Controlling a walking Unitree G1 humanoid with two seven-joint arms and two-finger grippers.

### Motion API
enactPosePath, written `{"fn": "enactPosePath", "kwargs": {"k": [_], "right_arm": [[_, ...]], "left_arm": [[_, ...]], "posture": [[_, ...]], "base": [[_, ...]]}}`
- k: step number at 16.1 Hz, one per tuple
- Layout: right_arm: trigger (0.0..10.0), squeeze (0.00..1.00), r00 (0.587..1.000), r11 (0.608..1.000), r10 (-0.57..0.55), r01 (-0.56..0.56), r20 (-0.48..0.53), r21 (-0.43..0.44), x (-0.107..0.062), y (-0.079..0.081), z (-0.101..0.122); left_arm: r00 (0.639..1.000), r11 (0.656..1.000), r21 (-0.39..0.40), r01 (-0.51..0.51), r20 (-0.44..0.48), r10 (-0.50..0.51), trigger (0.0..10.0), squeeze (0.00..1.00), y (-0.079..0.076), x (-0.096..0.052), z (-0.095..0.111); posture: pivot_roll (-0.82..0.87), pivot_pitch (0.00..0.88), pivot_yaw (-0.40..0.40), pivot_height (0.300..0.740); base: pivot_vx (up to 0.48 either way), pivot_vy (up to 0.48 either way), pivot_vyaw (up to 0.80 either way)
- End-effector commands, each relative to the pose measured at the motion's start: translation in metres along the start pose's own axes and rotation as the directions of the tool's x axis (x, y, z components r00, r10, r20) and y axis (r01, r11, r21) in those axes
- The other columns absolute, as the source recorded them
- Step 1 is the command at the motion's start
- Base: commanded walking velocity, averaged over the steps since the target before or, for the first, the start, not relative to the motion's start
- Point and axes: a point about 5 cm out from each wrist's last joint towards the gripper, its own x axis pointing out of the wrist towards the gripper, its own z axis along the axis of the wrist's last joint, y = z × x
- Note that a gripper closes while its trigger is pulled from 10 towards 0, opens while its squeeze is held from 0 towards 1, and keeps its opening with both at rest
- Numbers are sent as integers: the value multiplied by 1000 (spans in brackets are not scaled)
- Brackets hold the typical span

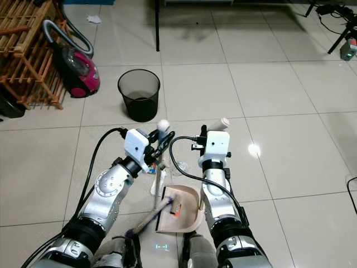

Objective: Sweep floor

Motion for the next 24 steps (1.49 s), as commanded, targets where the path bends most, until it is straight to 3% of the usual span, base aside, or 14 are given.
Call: {"fn": "enactPosePath", "kwargs": {"k": [1, 5, 7, 10, 13, 15, 17, 20, 23, 24], "right_arm": [[10000, 0, 995, 1000, -13, 13, -96, 2, -9, -4, -18], [10000, 0, 996, 999, -38, 41, -83, 33, -6, -16, -14], [10000, 0, 996, 998, -47, 51, -82, 43, -8, -26, -16], [10000, 0, 992, 995, -82, 88, -98, 52, -12, -42, -20], [10000, 0, 986, 987, -134, 142, -103, 70, -12, -59, -19], [10000, 0, 983, 983, -143, 154, -112, 98, -10, -66, -18], [10000, 0, 980, 979, -147, 164, -135, 124, -11, -70, -20], [10000, 0, 984, 969, -144, 162, -107, 188, -6, -82, -6], [10000, 0, 992, 954, -126, 129, -28, 271, 5, -92, 26], [10000, 0, 995, 952, -102, 93, 14, 292, 14, -96, 51]], "left_arm": [[997, 998, -35, 44, 65, -41, 10000, 0, -9, 10, 12], [987, 995, 20, 102, 122, -104, 10000, 0, -3, 18, 30], [980, 986, 76, 146, 127, -155, 10000, 0, 9, 16, 41], [979, 986, 103, 133, 141, -147, 10000, 0, 31, 11, 55], [968, 992, 110, 58, 238, -83, 10000, 0, 74, 8, 103], [969, 987, 158, 5, 245, -44, 10000, 0, 99, -2, 128], [981, 978, 198, -61, 195, 21, 10000, 0, 115, -14, 129], [980, 951, 235, -200, 63, 191, 10000, 0, 136, -49, 110], [935, 905, 263, -335, -25, 353, 10000, 0, 145, -76, 88], [896, 870, 263, -418, -38, 443, 10000, 0, 148, -85, 79]], "posture": [[-90, 252, -17, 740], [-85, 221, -11, 740], [-75, 195, -3, 740], [-70, 163, 10, 740], [-71, 133, 29, 740], [-58, 113, 34, 740], [-52, 96, 39, 740], [-61, 67, 41, 740], [-68, 47, 34, 740], [-69, 27, 30, 740]], "base": [[0, 0, 0], [0, 0, 0], [0, 0, 0], [0, 0, 0], [0, 0, 0], [0, 0, 0], [0, 0, 0], [0, 0, 0], [0, 0, 0], [0, 0, 0]]}}
